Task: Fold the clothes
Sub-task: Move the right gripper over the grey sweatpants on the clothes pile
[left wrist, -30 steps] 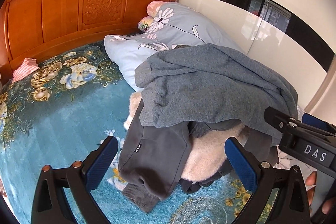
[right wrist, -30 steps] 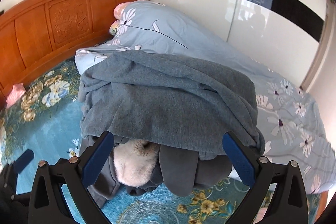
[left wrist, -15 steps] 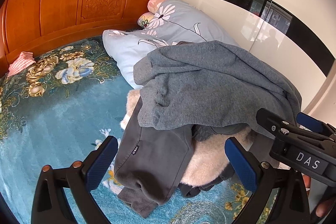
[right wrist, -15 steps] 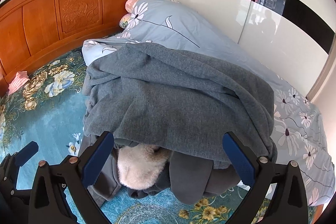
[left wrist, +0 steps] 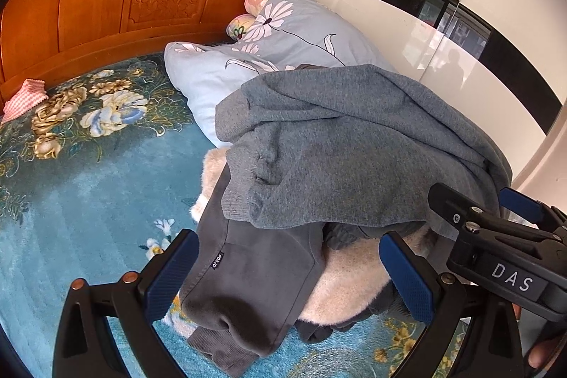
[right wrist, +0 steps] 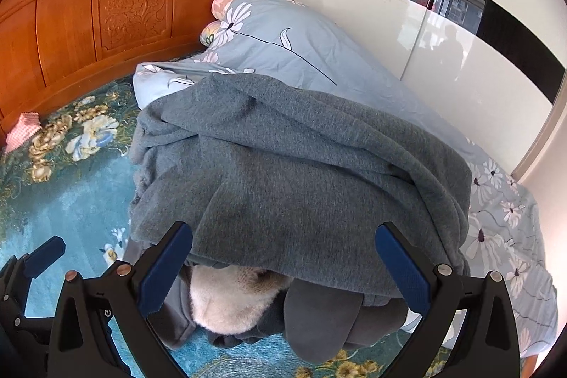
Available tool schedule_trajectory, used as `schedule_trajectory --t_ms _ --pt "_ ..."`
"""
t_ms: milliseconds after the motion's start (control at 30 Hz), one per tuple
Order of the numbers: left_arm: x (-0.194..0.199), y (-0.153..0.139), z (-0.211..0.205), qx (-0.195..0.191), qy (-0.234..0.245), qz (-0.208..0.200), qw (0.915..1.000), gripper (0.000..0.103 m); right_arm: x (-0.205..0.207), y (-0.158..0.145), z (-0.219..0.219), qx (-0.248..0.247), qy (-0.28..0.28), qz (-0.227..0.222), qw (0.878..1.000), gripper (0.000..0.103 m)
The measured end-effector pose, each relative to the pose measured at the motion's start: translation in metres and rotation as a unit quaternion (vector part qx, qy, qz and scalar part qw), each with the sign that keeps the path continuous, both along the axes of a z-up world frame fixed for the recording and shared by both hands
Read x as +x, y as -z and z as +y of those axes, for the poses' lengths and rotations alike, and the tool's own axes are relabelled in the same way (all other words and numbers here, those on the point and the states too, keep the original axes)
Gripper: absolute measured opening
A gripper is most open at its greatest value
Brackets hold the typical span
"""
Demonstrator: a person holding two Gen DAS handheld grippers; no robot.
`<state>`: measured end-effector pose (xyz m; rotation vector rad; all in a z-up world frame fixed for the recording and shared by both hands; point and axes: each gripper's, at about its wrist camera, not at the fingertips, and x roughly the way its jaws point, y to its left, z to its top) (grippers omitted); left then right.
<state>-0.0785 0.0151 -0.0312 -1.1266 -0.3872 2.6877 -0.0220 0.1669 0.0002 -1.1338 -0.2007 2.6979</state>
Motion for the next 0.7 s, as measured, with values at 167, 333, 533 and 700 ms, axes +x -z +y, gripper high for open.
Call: schedule_trajectory --t_ms 167,333,533,700 --pt "-0.001 0.005 -0.001 0.011 0.006 -0.008 0.9999 0.103 -0.002 -0.005 -0.005 0.018 0.000 -0.005 1.000 0.103" --pt "0.001 0.003 -0.005 0.006 0.004 0.000 1.0000 0.103 -0.001 -0.012 -0.005 0.038 -0.002 -0.008 0.999 0.103" --pt "0.007 0.003 -0.019 0.026 0.000 0.003 0.9996 0.103 -0.008 -0.023 -0.002 0.060 -0.006 0.001 0.998 0.103" --pt "0.020 0.007 -0.034 0.038 -0.007 0.004 0.9992 0.103 -0.023 -0.044 0.001 0.087 -0.006 0.026 0.996 0.103"
